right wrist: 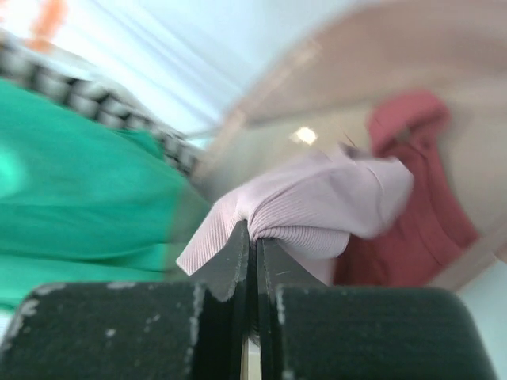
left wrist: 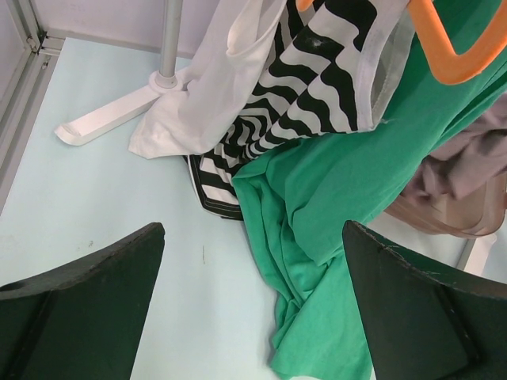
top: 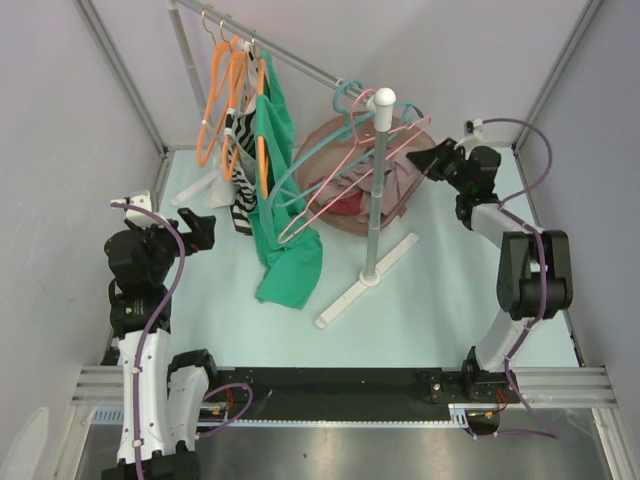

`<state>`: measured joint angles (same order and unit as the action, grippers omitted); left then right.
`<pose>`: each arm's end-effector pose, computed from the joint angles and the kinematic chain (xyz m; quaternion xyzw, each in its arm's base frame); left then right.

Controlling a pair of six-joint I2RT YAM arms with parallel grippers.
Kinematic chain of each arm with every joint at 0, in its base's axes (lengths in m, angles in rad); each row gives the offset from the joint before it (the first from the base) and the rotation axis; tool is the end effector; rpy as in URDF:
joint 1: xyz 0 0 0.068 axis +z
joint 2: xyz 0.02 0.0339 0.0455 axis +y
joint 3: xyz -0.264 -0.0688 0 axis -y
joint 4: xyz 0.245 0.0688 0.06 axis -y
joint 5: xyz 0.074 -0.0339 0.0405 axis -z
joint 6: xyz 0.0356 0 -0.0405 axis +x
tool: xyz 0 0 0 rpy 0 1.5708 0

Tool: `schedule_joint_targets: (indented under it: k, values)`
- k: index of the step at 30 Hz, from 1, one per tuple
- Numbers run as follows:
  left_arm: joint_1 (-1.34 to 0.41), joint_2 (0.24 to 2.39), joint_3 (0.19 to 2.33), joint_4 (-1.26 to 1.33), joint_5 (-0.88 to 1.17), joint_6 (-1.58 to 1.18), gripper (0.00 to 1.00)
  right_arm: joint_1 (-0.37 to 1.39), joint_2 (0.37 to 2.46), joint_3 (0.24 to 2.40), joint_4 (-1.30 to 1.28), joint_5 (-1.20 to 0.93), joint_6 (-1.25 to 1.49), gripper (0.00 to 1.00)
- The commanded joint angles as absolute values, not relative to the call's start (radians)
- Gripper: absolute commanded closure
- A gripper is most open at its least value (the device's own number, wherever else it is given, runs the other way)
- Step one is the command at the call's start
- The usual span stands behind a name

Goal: Place the tank top on the hanger

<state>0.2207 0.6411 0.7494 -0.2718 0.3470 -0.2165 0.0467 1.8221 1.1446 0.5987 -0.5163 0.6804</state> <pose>0.1505 0.0214 0.3400 -0.0538 0.7574 -0.1303 0.6376 0.4175 0.0371 0.2541 0.0566 0.7287 0.4086 0.5467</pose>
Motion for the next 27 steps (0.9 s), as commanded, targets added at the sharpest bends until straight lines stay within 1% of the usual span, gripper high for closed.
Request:
schedule_joint_targets:
  k: [1,6,11,15,19,27]
  values:
    - [0.215,0.637,0.752,-0.253,0.339,-0.210,0.01,0.008,1.649,1.109,0.739,-0.590,0.727,1.00]
    - [0.215,0.638,0.752,-0.255,0.334,-0.209,0.01,-0.074,1.507,1.026,0.769,-0.611,0.756,1.00]
    - [0.215,0.637,0.750,-0.253,0.330,-0.207,0.01,-0.107,1.410,1.026,0.663,-0.604,0.707,1.00]
    - [0.215,0.637,0.750,-0.252,0.324,-0.206,0.01,-0.126,1.280,1.011,0.612,-0.569,0.660,1.00]
    - [0.215,0.635,0.750,-0.253,0.324,-0.206,0.01,-0.129,1.163,1.032,0.439,-0.477,0.542,1.00]
    - [0.213,0.635,0.750,-0.256,0.321,-0.207,0.00,-0.132,0.973,1.117,0.183,-0.338,0.439,1.00]
